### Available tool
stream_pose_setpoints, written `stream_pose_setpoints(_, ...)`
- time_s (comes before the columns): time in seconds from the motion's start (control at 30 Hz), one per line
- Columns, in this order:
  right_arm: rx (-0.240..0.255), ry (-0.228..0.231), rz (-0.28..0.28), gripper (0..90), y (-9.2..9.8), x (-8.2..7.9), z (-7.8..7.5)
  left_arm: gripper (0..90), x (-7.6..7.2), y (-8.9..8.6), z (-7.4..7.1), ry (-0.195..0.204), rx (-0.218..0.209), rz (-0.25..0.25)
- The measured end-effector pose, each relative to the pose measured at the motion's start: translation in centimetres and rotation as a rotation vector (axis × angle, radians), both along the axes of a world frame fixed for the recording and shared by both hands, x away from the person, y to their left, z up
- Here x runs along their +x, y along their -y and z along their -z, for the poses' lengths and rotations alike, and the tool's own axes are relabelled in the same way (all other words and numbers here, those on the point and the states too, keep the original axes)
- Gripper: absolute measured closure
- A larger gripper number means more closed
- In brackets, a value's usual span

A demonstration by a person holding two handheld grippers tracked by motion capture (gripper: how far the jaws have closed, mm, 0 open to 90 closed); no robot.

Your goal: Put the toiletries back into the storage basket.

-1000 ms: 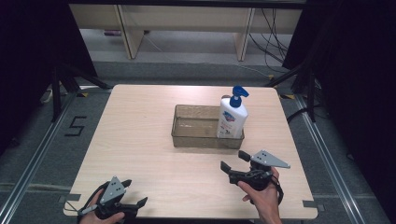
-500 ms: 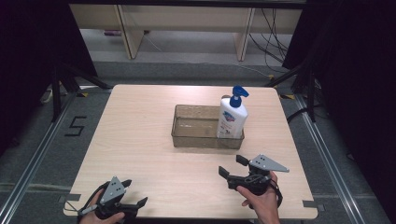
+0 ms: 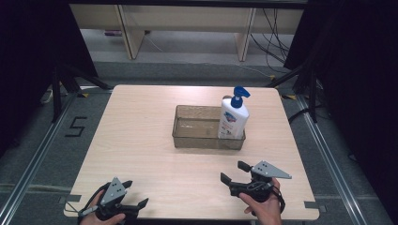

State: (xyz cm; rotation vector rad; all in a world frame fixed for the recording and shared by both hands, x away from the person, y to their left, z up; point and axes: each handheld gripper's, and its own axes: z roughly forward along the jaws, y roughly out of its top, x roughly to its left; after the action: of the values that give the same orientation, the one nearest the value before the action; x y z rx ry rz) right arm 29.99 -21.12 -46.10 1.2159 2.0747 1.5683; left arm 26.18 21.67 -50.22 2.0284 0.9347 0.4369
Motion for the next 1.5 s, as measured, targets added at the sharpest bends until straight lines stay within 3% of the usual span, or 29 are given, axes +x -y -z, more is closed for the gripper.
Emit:
stream_pose_setpoints(0.17,0.016,-0.006,-0.003,15.3,0.1,-0.4,0.3,14.8,0.1,-0.1,0.0,-0.006,0.016,0.011)
stream_pose_setpoints(0.23,-0.009,0.002,0.001,15.3,0.2,-0.6,0.4,14.8,0.1,-0.1,-0.1,-0.008,0.019,0.015)
stream_pose_setpoints(0.3,0.002,0.008,-0.004,15.3,0.1,-0.6,0.6,14.8,0.0,0.0,0.1,-0.005,-0.009,0.001)
stream_pose_setpoints(0.4,-0.003,0.017,-0.013,15.3,0.2,-0.9,0.7,14.8,0.1,0.0,0.0,-0.005,-0.008,0.001)
stream_pose_setpoints(0.57,-0.014,-0.01,-0.001,15.3,0.3,-1.2,0.9,14.8,0.0,0.0,0.0,-0.008,-0.006,0.002)
stream_pose_setpoints(0.63,-0.033,0.011,-0.003,15.3,0.6,-1.3,1.0,14.8,0.1,0.1,0.1,0.001,-0.017,0.001)
stream_pose_setpoints(0.67,-0.004,0.008,-0.012,15.3,0.4,-1.4,1.0,14.8,0.1,0.0,0.1,0.004,-0.016,0.001)
stream_pose_setpoints(0.77,-0.022,0.004,-0.012,15.3,0.6,-1.7,1.1,14.8,0.1,0.0,0.1,0.001,-0.016,0.001)
stream_pose_setpoints(0.9,-0.003,0.012,-0.022,15.3,0.7,-2.1,1.2,14.8,0.0,0.0,0.0,-0.007,-0.008,0.002)
stream_pose_setpoints(1.07,0.008,-0.015,-0.017,15.3,0.8,-2.6,1.4,14.8,0.1,0.0,0.1,0.004,-0.017,0.001)
stream_pose_setpoints(1.13,-0.013,-0.004,-0.017,15.3,1.0,-2.7,1.5,14.8,0.1,0.0,0.1,0.005,-0.016,0.001)
stream_pose_setpoints(1.17,-0.001,-0.003,-0.013,15.3,0.8,-2.7,1.7,14.8,0.1,-0.1,0.0,0.004,0.01,0.008)
stream_pose_setpoints(1.27,-0.009,-0.018,-0.022,15.3,0.9,-3.1,1.7,14.8,0.1,0.0,0.1,0.008,-0.017,-0.001)
stream_pose_setpoints(1.3,-0.029,-0.016,-0.015,15.3,1.0,-3.2,1.8,14.8,0.1,0.0,0.1,0.004,-0.013,0.002)
stream_pose_setpoints(1.33,-0.011,-0.01,-0.013,15.3,0.8,-3.3,1.9,14.8,0.1,0.0,0.1,0.004,-0.016,0.002)
stream_pose_setpoints(1.37,-0.011,-0.021,-0.029,15.3,1.0,-3.5,1.8,14.8,0.1,-0.1,-0.1,-0.006,0.014,0.016)
stream_pose_setpoints(1.4,-0.006,-0.015,-0.017,15.3,0.9,-3.7,2.0,14.8,0.1,0.0,0.0,-0.003,-0.011,0.004)
stream_pose_setpoints(1.43,-0.029,0.0,-0.012,15.3,0.9,-3.7,2.0,14.8,0.1,0.1,0.1,0.003,-0.017,0.001)
stream_pose_setpoints(1.5,-0.025,-0.006,-0.025,15.3,1.1,-4.1,1.9,14.8,0.1,0.0,0.1,0.004,-0.016,0.002)
